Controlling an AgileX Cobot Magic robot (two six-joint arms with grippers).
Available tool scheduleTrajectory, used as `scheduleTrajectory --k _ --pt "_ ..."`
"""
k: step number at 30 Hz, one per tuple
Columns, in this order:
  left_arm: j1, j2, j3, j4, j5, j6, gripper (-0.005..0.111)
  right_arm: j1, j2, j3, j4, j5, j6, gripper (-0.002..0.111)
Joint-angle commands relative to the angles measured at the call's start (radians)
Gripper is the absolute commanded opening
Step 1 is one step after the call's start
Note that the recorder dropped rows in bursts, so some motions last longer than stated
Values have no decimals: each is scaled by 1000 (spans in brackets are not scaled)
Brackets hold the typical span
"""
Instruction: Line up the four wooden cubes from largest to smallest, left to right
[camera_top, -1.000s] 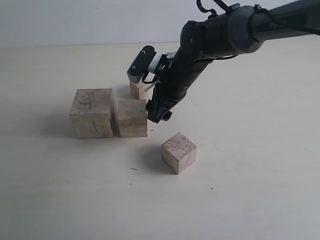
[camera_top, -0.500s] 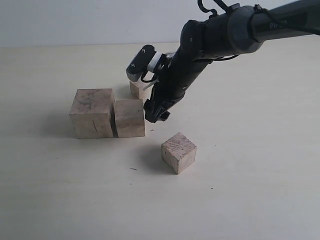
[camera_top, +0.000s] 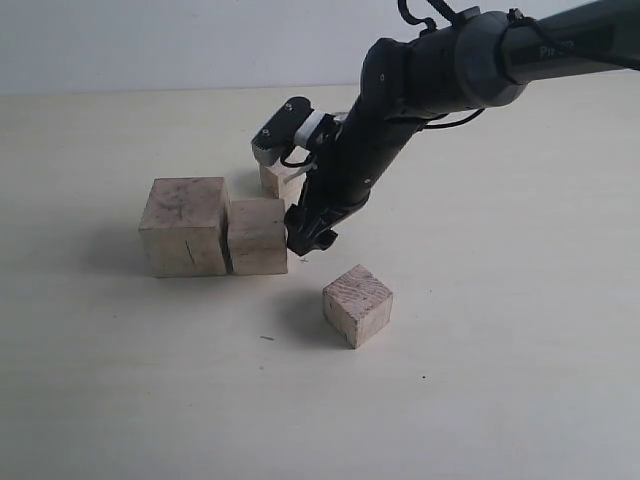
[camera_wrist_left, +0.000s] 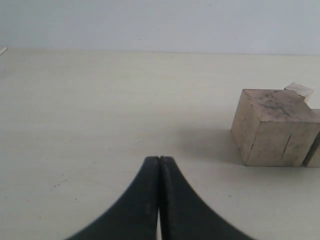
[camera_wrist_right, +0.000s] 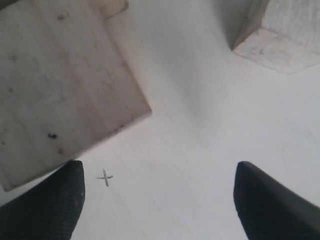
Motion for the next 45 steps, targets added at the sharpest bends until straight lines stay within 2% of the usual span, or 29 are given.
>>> scheduleTrajectory --k 1,20,25,30,32,36,42,45 --pt "-5 -5 0 0 -11 2 0 -2 -4 0 28 -46 -3 77" --pt "-5 -5 0 0 -11 5 0 -2 -13 0 31 -60 -3 77" --pt "-5 -5 0 0 -11 5 0 -2 -83 0 -60 8 14 77" --pt "-5 -5 0 0 -11 5 0 -2 -196 0 -183 168 135 75" --pt "-5 -5 0 0 -11 5 0 -2 -247 0 -192 238 236 70" --pt "-5 -5 0 0 -11 5 0 -2 -332 0 -165 305 368 47" --pt "-5 -5 0 0 -11 5 0 -2 -412 1 -84 374 384 3" --pt "-5 -5 0 0 -11 5 0 -2 -419 1 -66 425 487 0"
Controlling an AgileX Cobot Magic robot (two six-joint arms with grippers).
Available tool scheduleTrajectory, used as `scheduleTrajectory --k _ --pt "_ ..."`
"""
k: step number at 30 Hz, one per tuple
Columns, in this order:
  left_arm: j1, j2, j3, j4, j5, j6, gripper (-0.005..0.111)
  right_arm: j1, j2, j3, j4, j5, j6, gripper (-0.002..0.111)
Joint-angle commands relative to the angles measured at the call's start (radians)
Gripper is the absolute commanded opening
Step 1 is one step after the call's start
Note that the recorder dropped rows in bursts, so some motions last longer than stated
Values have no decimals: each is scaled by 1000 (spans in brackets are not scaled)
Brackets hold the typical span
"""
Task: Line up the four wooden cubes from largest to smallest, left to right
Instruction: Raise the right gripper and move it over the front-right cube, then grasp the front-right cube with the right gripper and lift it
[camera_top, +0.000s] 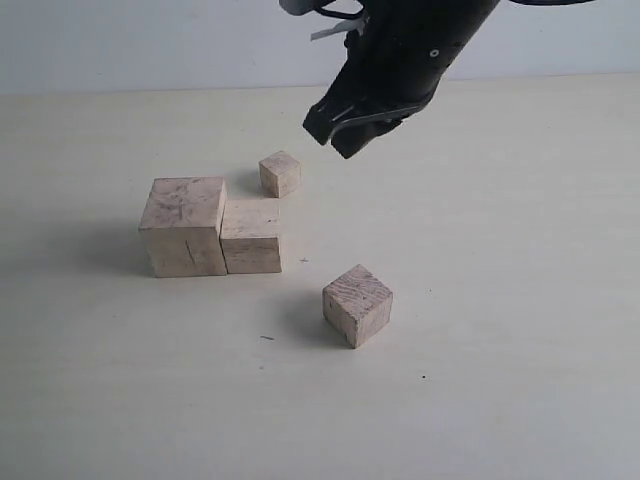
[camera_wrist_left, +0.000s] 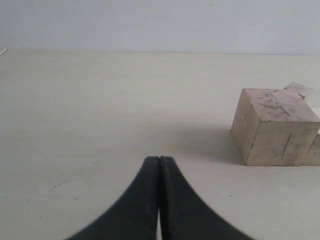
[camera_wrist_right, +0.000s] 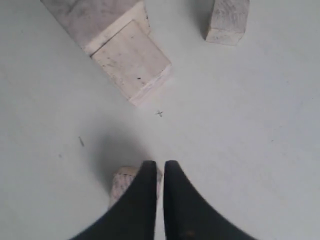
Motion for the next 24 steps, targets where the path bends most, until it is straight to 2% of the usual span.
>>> scheduleTrajectory --k 1,5,10,13,15,17,18,20,22,24 --pt "-5 -5 0 0 -11 1 0 -2 -17 4 29 69 135 0" --pt "-5 -5 0 0 -11 1 0 4 -40 94 31 50 185 0" --pt "-5 -5 0 0 -11 1 0 58 -77 296 31 -83 185 0" --pt "-5 -5 0 0 -11 1 0 87 -77 362 24 -160 185 6" --pt "-5 -5 0 0 -11 1 0 97 -74 380 -2 -194 173 16" --pt "-5 -5 0 0 -11 1 0 102 -64 379 -16 -202 156 31" --pt "-5 -5 0 0 -11 1 0 102 -56 379 -19 -215 156 48" --pt "-5 -5 0 0 -11 1 0 102 -34 379 -21 -234 158 73" --pt "-5 -5 0 0 -11 1 0 102 1 379 -23 -249 163 82" --pt "-5 -5 0 0 -11 1 0 102 37 379 -35 -276 185 82"
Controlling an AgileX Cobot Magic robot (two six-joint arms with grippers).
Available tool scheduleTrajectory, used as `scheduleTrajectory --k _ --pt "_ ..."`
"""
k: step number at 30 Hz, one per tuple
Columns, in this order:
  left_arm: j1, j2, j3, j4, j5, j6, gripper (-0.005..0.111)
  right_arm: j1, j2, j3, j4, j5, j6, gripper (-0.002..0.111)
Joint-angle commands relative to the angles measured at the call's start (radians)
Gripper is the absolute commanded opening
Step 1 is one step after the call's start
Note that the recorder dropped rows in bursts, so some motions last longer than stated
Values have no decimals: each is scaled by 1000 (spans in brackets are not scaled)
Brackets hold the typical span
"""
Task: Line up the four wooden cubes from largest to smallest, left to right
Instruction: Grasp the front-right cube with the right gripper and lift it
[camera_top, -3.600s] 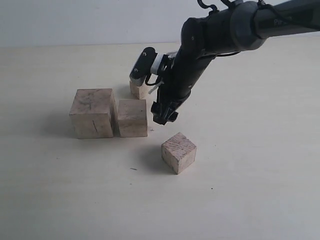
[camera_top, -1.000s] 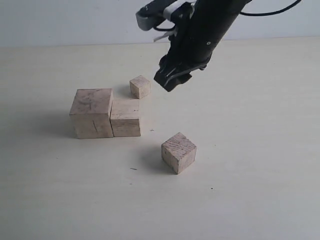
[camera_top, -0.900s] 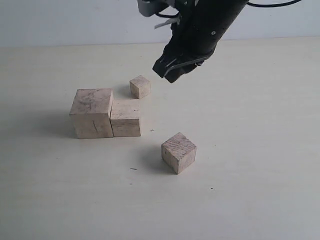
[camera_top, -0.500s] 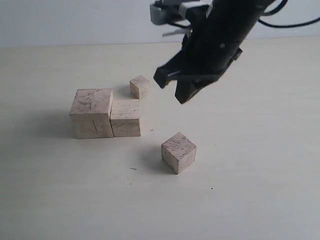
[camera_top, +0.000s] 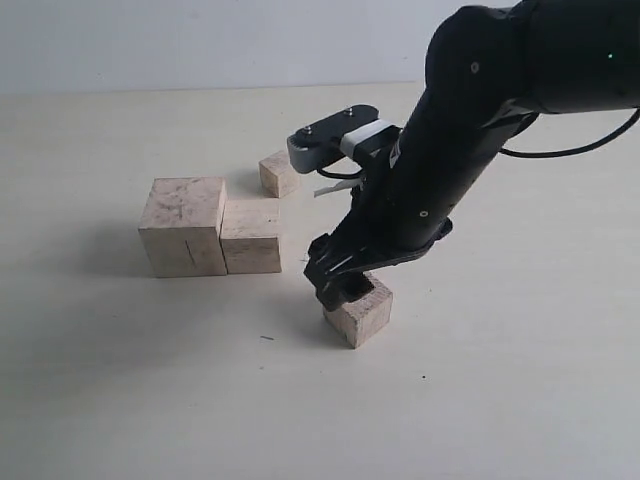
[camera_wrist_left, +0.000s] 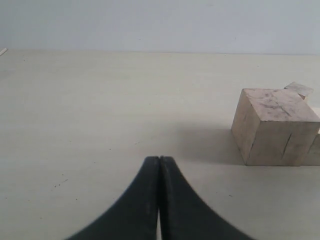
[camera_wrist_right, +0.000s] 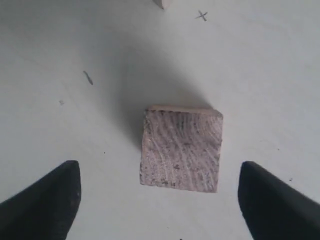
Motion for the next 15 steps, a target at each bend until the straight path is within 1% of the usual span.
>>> scheduleTrajectory --k 1,5,7,8,10,13,14,15 --pt "-5 -5 0 0 -11 1 0 1 64 5 -24 -55 22 82" --pt "-5 -5 0 0 -11 1 0 1 128 5 -58 -77 38 82" --pt "-5 -5 0 0 -11 1 0 1 157 5 -60 -78 38 77" --pt "-5 -5 0 0 -11 1 0 1 165 5 -60 -77 60 64" --pt "-5 -5 0 0 -11 1 0 1 163 -2 -60 -57 91 41" --pt "-5 -5 0 0 -11 1 0 1 146 -48 -60 18 84 4" --pt "-5 -5 0 0 -11 1 0 1 136 -70 -65 43 69 1" --pt "-5 -5 0 0 -11 1 0 1 115 -114 -97 77 47 0"
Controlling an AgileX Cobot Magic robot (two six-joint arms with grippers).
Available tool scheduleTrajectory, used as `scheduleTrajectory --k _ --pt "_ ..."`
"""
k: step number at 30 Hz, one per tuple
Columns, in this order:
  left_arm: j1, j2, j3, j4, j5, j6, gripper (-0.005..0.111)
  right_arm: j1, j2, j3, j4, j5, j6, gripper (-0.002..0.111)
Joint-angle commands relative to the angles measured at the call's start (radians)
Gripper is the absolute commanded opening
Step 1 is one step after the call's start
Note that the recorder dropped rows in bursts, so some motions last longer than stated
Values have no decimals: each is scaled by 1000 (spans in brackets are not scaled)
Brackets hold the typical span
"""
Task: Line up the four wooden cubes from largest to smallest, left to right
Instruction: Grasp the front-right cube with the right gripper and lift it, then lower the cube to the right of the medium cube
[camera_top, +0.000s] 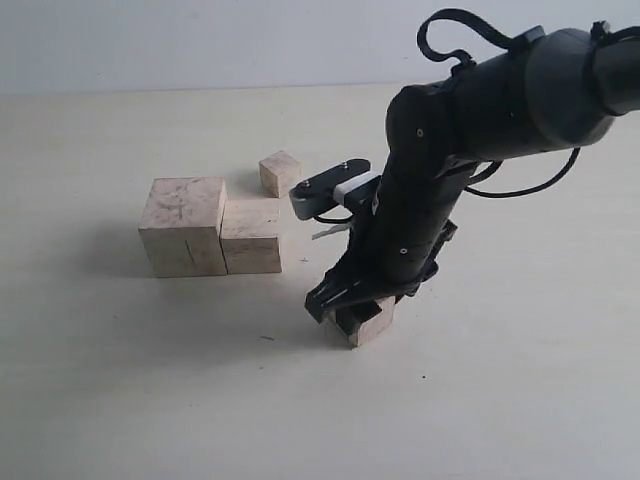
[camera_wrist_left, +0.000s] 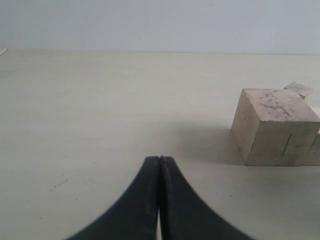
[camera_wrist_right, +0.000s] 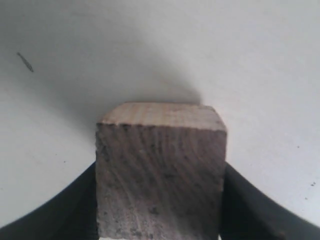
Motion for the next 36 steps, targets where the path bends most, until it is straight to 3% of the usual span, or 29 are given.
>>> scheduleTrajectory --k 1,4,9,18,27,32,36 --pt "-5 -5 0 0 -11 1 0 1 -61 -131 -93 115 -37 0" --pt "-5 -5 0 0 -11 1 0 -26 -79 -258 -226 191 -37 0" --pt "-5 -5 0 0 -11 1 0 -149 -79 -390 -233 210 -80 0" --pt "-5 -5 0 0 -11 1 0 -351 -34 -463 63 261 -300 0" --pt "-5 -5 0 0 -11 1 0 -336 90 -463 268 307 -718 0" --pt "-5 -5 0 0 -11 1 0 -281 125 -463 248 272 -812 0" --pt "-5 -5 0 0 -11 2 0 -216 148 -463 120 194 -838 0"
